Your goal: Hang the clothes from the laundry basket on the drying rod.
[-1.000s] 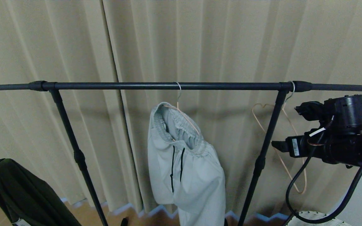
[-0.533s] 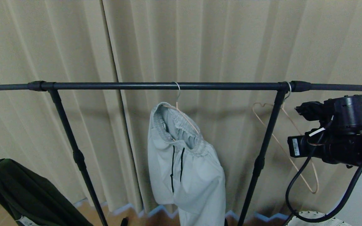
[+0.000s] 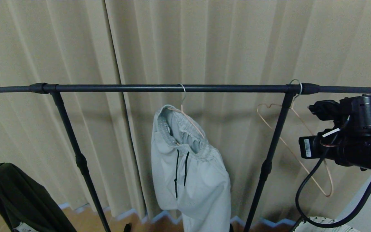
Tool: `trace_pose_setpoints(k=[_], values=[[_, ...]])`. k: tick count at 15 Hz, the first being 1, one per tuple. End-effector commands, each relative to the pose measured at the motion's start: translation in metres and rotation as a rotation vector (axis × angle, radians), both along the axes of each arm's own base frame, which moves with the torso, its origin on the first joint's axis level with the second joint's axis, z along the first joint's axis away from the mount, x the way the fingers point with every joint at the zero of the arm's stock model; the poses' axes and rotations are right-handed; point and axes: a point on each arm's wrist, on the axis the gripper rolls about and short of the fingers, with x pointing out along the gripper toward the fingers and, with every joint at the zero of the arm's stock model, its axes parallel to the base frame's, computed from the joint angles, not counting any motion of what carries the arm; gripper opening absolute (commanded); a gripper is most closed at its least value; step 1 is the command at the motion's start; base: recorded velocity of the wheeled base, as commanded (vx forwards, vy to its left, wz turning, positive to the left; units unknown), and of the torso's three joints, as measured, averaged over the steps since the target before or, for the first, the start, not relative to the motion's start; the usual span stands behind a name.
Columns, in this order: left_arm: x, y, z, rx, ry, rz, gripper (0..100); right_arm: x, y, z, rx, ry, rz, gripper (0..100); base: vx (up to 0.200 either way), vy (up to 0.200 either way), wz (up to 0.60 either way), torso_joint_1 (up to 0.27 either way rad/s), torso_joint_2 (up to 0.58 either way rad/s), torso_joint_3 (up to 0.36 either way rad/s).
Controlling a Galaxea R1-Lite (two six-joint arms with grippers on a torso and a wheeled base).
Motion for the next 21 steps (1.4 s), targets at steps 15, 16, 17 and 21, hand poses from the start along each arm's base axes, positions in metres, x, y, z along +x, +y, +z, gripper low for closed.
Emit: trace_pose_setpoints(k=[15,16,17,21], values=[[0.0,0.0,-0.001,0.01,0.002,0.002,0,-0.05,-0.013,0.035,0.014,-0.149,-0.014,0,0.0,0.0,0.0,0.0,0.0,0.0],[-0.001,0.0,-0.002,0.012,0.003,0.002,0,-0.054,-0.014,0.033,0.01,-0.146,-0.012,0,0.0,0.0,0.0,0.0,0.0,0.0],[-0.001,0.0,-0.002,0.012,0.003,0.0,0,-0.058,-0.015,0.032,0.009,-0.141,-0.012,0,0.0,0.0,0.0,0.0,0.0,0.0],[-0.002,0.0,-0.002,0.019,-0.001,0.001,0,-0.062,-0.015,0.023,0.005,-0.113,-0.012,0,0.0,0.0,0.0,0.0,0.0,0.0]])
